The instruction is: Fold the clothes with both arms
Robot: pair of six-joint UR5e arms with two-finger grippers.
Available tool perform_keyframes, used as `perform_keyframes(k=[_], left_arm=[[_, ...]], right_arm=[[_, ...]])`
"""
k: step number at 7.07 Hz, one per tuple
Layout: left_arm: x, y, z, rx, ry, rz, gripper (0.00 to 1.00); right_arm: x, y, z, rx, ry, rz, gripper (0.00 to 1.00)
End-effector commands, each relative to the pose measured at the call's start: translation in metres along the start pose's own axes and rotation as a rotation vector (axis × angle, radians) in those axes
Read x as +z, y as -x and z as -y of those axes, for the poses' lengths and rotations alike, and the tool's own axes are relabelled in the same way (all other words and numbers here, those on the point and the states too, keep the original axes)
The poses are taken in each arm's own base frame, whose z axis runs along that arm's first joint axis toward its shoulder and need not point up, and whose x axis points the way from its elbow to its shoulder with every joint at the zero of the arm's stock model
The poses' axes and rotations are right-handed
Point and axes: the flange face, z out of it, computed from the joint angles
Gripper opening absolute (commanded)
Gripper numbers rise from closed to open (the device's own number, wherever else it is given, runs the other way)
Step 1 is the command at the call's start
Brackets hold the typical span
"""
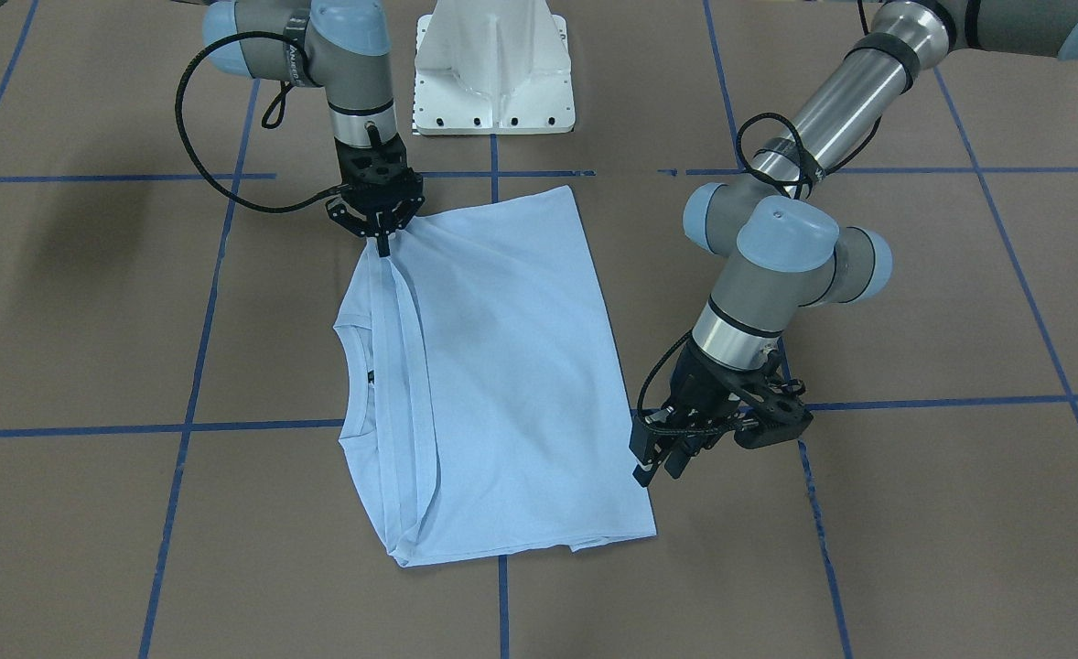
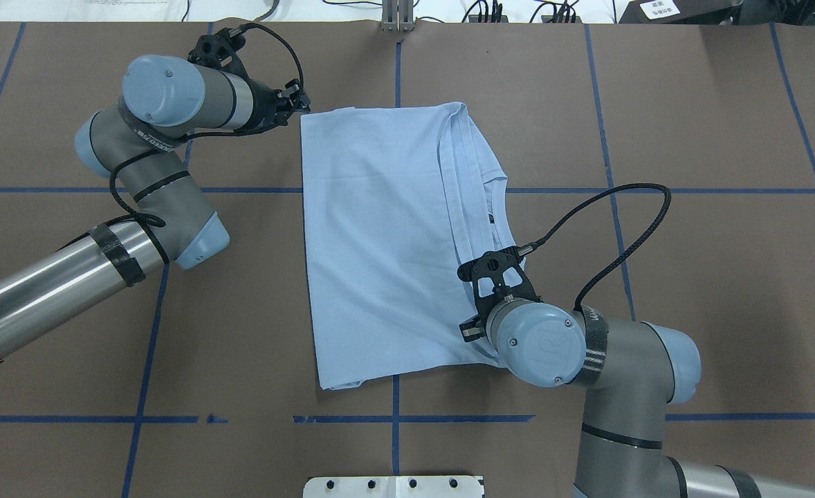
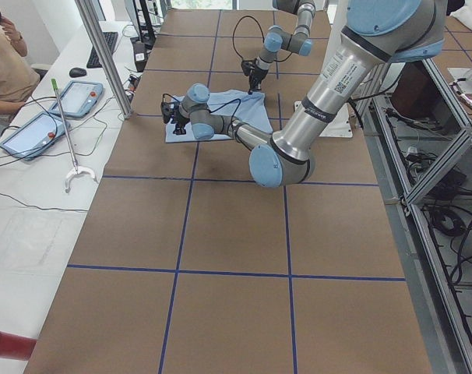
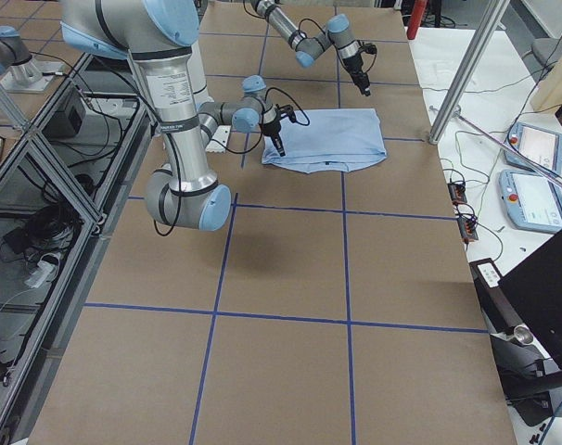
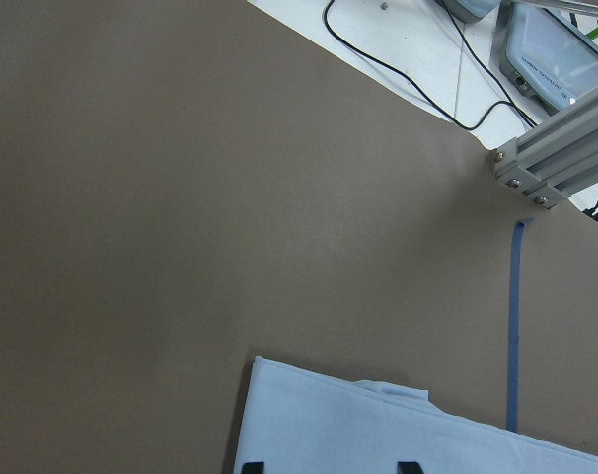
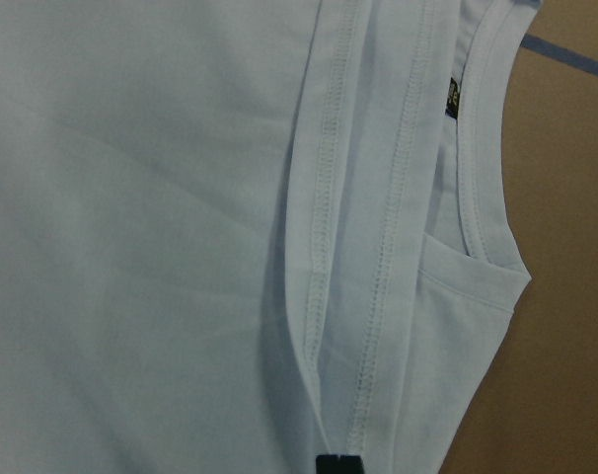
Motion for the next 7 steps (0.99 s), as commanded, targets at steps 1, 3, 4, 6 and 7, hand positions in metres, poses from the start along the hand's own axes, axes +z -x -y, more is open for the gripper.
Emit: perform_keyframes(k=[1, 3, 4, 6, 7], left_arm=[[-0.001, -0.002, -0.001, 0.001, 0.0, -0.003, 0.54], [-0.003, -0.003, -0.001, -0.001, 0.0, -0.008, 0.55], [-0.003, -0.003, -0.002, -0.03, 0.001, -0.008, 0.55], [-0.002, -0.003, -0.005, -0.032, 0.004, -0.007, 0.55], [-0.002, -0.002, -0.005, -0.032, 0.004, -0.006, 0.55]], right_arm=[[-0.007, -0.013, -0.005, 0.005, 0.013, 0.012, 0.0], [-0.001, -0.023, -0.013, 0.017, 0.02, -0.01, 0.0], [0.0, -0.026, -0.015, 0.021, 0.022, -0.014, 0.0], [-0.005, -0.017, -0.011, 0.022, 0.022, 0.005, 0.31], [-0.009, -0.011, -0.007, 0.026, 0.016, 0.016, 0.44]])
